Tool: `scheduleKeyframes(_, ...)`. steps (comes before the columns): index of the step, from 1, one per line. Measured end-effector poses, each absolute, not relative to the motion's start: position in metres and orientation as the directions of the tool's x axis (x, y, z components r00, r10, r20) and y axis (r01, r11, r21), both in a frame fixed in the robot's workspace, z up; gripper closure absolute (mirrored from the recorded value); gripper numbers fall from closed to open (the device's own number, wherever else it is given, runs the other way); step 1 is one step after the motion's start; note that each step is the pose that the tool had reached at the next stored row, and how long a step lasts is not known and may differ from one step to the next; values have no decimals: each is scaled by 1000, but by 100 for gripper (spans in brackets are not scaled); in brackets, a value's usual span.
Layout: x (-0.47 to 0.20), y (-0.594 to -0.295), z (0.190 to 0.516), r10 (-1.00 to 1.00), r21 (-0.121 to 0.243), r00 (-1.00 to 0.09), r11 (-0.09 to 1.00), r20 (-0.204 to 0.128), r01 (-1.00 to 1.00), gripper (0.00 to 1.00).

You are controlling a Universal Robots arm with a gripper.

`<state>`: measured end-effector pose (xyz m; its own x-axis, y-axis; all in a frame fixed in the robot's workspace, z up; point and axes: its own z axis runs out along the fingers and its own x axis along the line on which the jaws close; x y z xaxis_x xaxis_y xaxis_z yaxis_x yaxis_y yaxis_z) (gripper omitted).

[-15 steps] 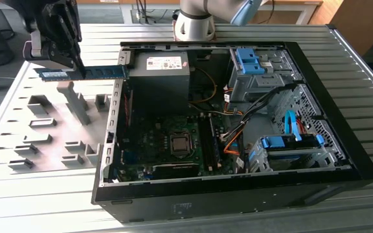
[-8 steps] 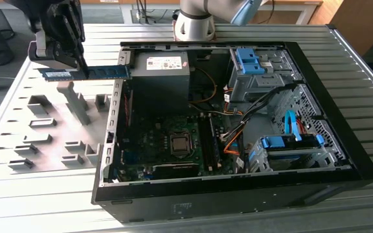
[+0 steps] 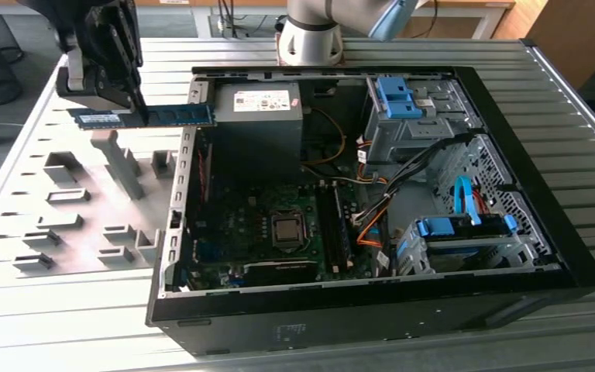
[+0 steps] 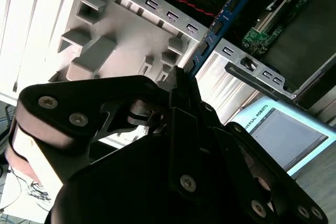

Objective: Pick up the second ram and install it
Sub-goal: 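Pick up the second ram and move it above second insertion slot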

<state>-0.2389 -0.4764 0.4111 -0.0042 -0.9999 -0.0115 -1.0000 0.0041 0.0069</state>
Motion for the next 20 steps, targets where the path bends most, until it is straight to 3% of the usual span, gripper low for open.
scheduleKeyframes(20,-223,-476,411,-1000,7,-4,4,-11,-1000,86)
